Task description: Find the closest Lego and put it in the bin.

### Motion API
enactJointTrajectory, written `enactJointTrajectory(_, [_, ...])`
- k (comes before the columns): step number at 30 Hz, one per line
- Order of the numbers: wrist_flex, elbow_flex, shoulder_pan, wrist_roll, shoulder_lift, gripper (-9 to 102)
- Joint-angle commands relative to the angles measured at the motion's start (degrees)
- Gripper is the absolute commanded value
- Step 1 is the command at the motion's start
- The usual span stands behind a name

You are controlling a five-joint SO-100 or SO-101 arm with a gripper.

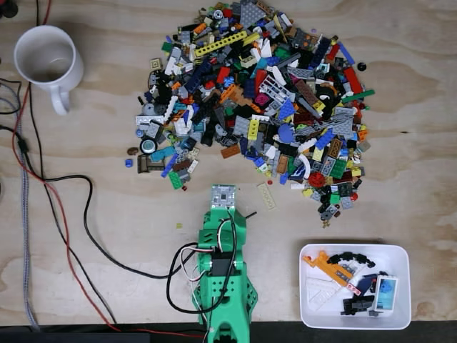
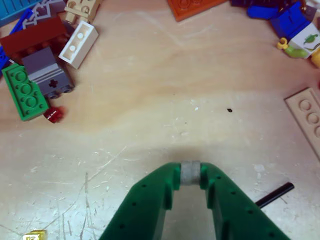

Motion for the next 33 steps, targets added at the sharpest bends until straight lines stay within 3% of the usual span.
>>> enactJointTrajectory(1, [-3.4, 1.8, -2.3, -1.8, 0.1, 0])
enactJointTrajectory(23, [-2.0, -3.0, -5.0, 0.0, -1.7, 0])
enactJointTrajectory(27, [-0.3, -21.3, -13.6, 11.1, -24.3, 1])
enactJointTrajectory(33, [13.0, -38.1, -28.1, 28.0, -43.8, 5])
